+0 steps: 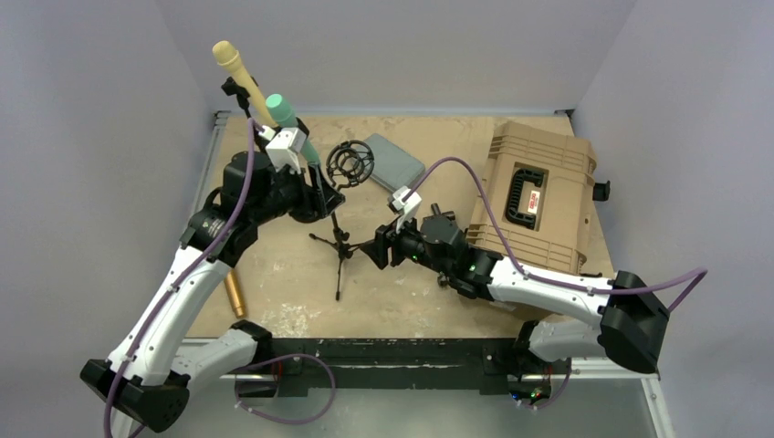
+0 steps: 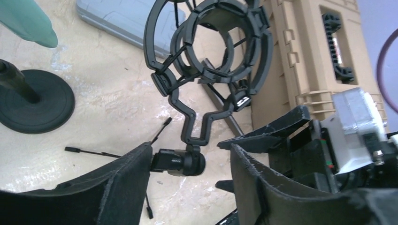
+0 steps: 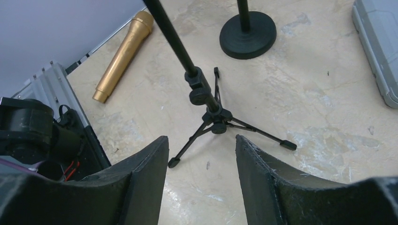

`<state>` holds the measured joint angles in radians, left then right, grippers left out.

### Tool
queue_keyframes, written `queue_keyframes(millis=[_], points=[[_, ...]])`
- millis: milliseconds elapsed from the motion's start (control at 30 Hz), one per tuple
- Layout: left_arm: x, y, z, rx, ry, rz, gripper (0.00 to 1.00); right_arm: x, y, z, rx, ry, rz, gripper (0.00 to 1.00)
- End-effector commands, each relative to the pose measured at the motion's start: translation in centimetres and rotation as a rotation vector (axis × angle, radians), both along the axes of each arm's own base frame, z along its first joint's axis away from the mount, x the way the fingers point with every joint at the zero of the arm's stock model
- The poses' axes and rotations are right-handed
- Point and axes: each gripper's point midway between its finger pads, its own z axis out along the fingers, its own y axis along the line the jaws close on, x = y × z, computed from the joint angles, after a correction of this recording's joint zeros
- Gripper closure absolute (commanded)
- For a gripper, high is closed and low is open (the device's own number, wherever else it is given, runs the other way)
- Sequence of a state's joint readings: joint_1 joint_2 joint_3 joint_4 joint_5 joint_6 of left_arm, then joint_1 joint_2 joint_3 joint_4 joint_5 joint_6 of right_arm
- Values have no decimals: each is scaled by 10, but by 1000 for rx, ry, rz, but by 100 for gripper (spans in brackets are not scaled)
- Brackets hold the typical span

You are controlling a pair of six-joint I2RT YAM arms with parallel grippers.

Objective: Remove the microphone from the stand

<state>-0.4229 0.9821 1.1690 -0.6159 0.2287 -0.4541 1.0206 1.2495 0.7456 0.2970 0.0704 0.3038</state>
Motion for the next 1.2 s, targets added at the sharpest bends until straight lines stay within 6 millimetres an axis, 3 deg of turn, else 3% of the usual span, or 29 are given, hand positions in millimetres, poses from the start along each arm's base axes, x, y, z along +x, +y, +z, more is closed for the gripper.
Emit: queue_keyframes(millis=[0,133,233,500,600,733,900,1067,1167], points=[[9,2,-17,20,-1,13,45,3,1,12,56,36,8,47],[7,2,-52,46,68,11,61,5,-5,9,52,35,-10,48],[2,2,-72,41,91,9,66,8,-7,6,46,36,-21,48],[-10,0,-107,25,154,-7,70,8,0,-6,33,60,1,48],[-11,0,-109,27,162,-5,62,7,2,-9,28,70,7,48],[-14,1,-95,15,115,-15,35,5,3,-11,23,76,25,48],[-21,12,-98,51,126,20,19,2,5,-8,29,73,40,48],[-14,14,-102,70,127,35,15,2,7,-8,33,72,49,48],[-2,11,-105,110,144,36,25,2,7,-8,34,71,51,48]])
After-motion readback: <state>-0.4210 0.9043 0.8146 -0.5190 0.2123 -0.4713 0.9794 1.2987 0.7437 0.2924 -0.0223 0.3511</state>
